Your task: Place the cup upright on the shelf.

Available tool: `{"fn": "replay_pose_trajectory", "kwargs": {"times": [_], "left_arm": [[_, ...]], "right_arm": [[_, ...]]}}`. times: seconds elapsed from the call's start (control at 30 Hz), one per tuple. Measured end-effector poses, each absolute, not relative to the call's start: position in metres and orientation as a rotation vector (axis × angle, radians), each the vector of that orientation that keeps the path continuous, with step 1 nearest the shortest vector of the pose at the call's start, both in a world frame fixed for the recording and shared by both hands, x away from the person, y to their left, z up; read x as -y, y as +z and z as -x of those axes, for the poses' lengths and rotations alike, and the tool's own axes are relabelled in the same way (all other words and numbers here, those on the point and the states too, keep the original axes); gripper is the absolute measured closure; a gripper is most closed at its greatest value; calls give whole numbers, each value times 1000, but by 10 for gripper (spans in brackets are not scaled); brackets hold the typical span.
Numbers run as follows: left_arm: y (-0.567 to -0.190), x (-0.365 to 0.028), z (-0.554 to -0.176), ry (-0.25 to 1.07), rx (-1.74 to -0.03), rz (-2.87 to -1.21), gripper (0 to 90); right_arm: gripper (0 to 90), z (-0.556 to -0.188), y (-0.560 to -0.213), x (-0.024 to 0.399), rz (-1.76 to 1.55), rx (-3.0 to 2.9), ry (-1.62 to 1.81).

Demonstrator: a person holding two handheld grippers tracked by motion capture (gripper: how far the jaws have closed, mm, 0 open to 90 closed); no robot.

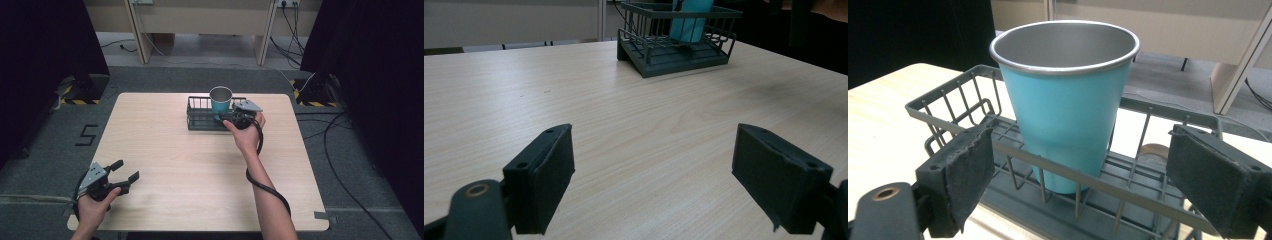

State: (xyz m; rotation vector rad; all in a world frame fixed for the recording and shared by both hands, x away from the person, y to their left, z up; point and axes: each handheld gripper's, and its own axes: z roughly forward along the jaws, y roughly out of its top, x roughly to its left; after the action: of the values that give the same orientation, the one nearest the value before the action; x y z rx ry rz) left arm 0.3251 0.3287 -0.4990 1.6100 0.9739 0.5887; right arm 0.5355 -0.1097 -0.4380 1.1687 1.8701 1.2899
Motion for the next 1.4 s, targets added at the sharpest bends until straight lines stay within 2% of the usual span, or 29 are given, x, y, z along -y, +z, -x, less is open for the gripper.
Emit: {"fn": "replay_pose_trajectory", "kwargs": {"times": [1.4], "left_arm": [[-499,-328,-325,591,-975,-1616,165]], "right_arm": [[149,-480,-440,151,-1186,-1848,1318]]}}
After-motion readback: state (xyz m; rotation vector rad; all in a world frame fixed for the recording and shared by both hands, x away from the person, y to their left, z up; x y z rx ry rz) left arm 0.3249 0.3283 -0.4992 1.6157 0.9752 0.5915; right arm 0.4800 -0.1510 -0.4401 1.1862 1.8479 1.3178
